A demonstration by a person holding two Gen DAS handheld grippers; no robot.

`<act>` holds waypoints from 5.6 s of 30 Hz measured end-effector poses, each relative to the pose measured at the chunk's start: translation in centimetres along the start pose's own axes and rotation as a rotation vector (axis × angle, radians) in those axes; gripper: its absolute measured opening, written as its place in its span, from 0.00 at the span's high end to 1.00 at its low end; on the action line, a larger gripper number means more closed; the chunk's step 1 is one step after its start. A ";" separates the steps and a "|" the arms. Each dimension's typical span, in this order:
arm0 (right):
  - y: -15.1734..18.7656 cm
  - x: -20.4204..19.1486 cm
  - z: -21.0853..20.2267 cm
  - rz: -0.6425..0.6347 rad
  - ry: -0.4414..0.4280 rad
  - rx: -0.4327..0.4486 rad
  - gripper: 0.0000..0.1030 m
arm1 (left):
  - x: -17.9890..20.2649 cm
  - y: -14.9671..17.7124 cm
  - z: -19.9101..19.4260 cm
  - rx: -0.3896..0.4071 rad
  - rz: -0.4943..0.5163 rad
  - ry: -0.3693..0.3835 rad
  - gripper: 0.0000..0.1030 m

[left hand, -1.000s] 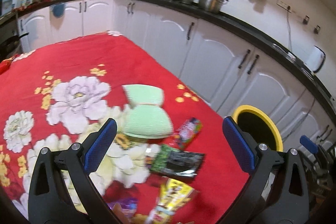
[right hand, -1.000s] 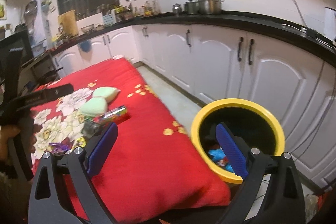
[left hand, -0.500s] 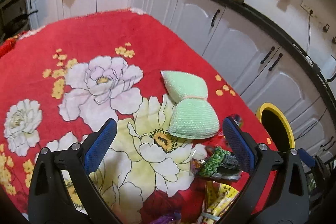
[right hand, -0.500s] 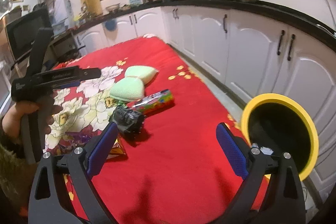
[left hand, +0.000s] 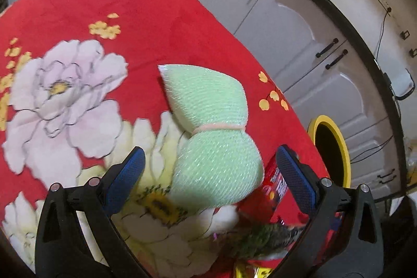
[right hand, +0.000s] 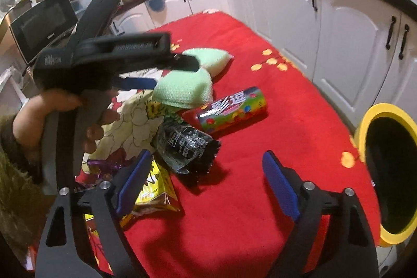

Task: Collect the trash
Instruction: 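Grasp the green mesh sponge with the left gripper while the right gripper grasps the black wrapper, then carry the green sponge with the left gripper while the right gripper carries the black wrapper to the bin, then open both grippers over the yellow bin to drop the sponge and black wrapper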

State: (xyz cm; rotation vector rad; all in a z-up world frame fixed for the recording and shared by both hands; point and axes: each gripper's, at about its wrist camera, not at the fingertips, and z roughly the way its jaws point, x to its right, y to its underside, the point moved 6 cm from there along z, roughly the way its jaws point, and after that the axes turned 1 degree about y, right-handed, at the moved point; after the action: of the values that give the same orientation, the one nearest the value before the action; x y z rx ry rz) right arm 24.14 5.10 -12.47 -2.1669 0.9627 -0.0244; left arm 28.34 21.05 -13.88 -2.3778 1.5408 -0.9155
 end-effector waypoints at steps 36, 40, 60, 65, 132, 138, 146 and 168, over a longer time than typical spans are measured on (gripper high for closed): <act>0.7 -0.2 -8.9 -0.037 -0.076 0.133 0.87 | 4.6 2.4 -8.8 0.205 0.118 0.022 0.63; 0.7 0.5 -10.2 -0.025 -0.063 0.158 0.87 | 6.2 2.9 -9.6 0.233 0.139 0.035 0.63; 1.5 6.3 -16.1 0.060 0.057 0.266 0.87 | 12.8 5.4 -9.3 0.254 0.246 0.101 0.63; 1.7 7.8 -17.4 0.084 0.089 0.290 0.87 | 14.4 5.7 -9.0 0.255 0.269 0.117 0.63; 7.6 26.0 -20.8 0.351 0.437 0.293 0.87 | 29.0 10.6 7.3 -0.027 0.506 0.194 0.63; 7.7 27.7 -19.0 0.374 0.427 0.251 0.87 | 28.9 10.6 9.5 -0.062 0.498 0.173 0.63; 8.1 29.4 -17.2 0.405 0.409 0.213 0.85 | 29.1 10.7 11.2 -0.097 0.498 0.159 0.63; 8.8 31.2 -17.6 0.479 0.416 0.236 0.47 | 27.6 9.0 10.3 -0.051 0.404 0.132 0.27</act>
State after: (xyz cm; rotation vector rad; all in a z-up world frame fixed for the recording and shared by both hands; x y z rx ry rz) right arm 35.69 -29.93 -13.78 -1.6998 1.6089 -0.3505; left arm 35.02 -9.00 -14.95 -1.9542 2.0152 -0.9595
